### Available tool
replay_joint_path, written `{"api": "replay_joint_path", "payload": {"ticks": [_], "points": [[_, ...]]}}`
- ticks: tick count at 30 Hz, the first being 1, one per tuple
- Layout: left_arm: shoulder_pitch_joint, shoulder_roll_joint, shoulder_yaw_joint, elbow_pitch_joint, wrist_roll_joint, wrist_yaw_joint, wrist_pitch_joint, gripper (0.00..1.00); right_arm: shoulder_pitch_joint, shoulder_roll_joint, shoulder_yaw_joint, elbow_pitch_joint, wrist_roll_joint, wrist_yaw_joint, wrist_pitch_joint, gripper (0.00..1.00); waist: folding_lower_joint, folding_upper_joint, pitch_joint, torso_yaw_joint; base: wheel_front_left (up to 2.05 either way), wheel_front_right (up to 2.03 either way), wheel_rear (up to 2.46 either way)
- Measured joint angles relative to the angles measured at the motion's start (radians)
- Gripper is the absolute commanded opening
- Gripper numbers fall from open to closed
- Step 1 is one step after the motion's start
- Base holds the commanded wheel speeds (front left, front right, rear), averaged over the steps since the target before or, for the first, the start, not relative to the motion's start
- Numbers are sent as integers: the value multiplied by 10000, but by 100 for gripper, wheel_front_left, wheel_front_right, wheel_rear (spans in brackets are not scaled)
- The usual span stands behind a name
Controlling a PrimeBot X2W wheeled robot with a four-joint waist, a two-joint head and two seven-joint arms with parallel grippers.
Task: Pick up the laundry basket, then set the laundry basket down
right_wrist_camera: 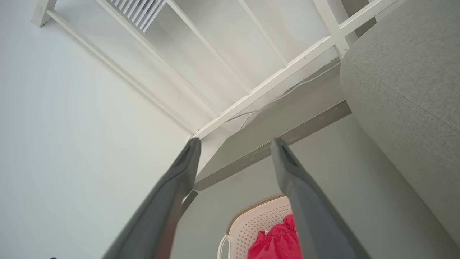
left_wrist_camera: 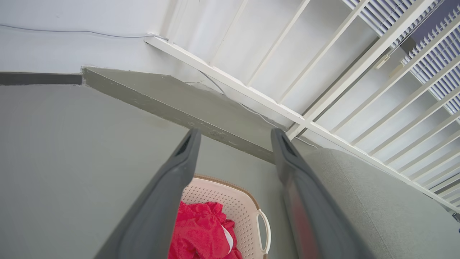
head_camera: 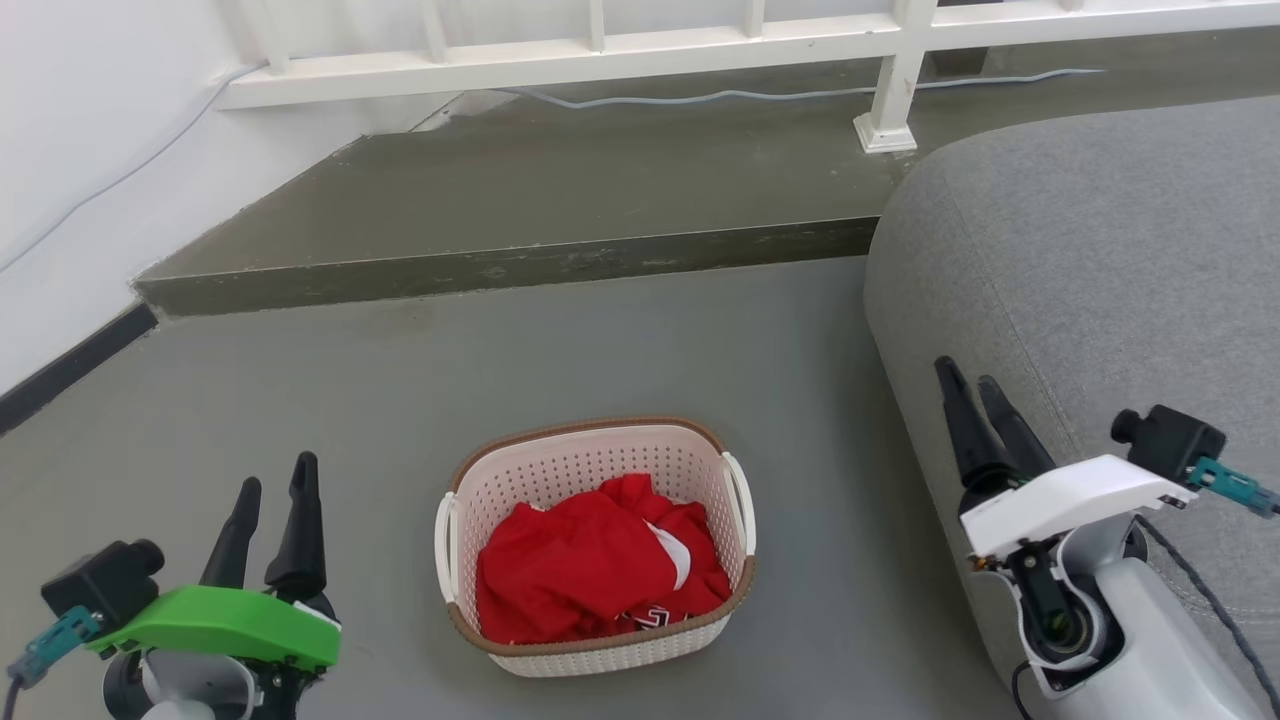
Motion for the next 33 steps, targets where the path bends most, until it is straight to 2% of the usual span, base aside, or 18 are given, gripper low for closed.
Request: {"api": "replay_joint_path", "payload": {"ticks": [8,18,33], "points": [[0,-25,-123,-134,1156,157,-261,100,-42,6,414,-46,-1241,-257,-305,100,0,0,-12,-12,0,0,0],[0,-77,-182,-284,2573,326,-635,100,-100,4,848,-96,-2658,-362,-608,100,0,0,-12,-20,0,0,0],[-2,-245,-194,-430,4504,380,-1225,100,-193,-2,1237,13,-4782,-708,-1195,100,0,0,41,-8,0,0,0]]}}
